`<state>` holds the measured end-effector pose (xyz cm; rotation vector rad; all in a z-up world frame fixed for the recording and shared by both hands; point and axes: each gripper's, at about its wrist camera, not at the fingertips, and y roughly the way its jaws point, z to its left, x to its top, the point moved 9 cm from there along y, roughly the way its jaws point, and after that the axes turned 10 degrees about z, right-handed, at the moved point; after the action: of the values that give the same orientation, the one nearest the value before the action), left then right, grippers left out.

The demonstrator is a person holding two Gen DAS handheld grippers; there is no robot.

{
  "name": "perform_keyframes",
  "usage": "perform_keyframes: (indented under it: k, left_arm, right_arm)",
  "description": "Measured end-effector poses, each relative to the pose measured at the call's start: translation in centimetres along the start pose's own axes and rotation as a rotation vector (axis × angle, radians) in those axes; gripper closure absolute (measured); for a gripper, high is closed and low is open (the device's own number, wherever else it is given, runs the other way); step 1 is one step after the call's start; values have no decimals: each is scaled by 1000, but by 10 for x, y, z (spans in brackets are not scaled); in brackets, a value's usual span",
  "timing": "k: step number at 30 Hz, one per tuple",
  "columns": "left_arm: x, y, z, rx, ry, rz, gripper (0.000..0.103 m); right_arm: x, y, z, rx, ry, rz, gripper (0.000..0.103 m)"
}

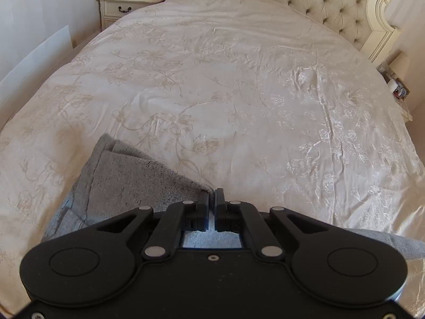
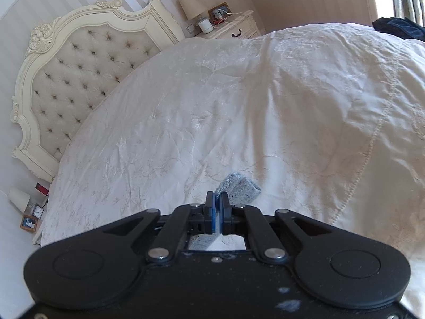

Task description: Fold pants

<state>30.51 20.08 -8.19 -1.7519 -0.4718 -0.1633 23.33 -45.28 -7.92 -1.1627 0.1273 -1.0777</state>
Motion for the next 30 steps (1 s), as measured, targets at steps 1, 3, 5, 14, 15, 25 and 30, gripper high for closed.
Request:
perform_keyframes:
  k: [1, 3, 5, 14, 15, 25, 30]
  left_arm:
    - [-18, -7, 7, -16, -7, 5, 99]
    - [-55, -14, 17, -32, 2, 32, 99]
    - [-100, -8, 25, -8, 43, 85, 99]
    - [-239, 102, 57, 191, 39, 374, 102]
    - [-239, 107, 56, 193, 31, 383, 103]
    - [-180, 80, 38, 161, 112, 261, 103]
    - [-204, 96, 67, 245, 110, 334, 103]
  right_arm:
    - [-9, -9, -10, -14, 4, 7, 99]
    - [-30, -20, -35, -52, 22, 37, 99]
    - [-57, -24, -64, -109, 40, 82, 99]
    - [-160, 27, -168, -344, 133, 290, 99]
    - [-163, 26, -169, -348, 127, 288, 99]
    - [-148, -11, -151, -290, 83, 216, 99]
    - [-175, 6, -182, -325, 157, 283, 99]
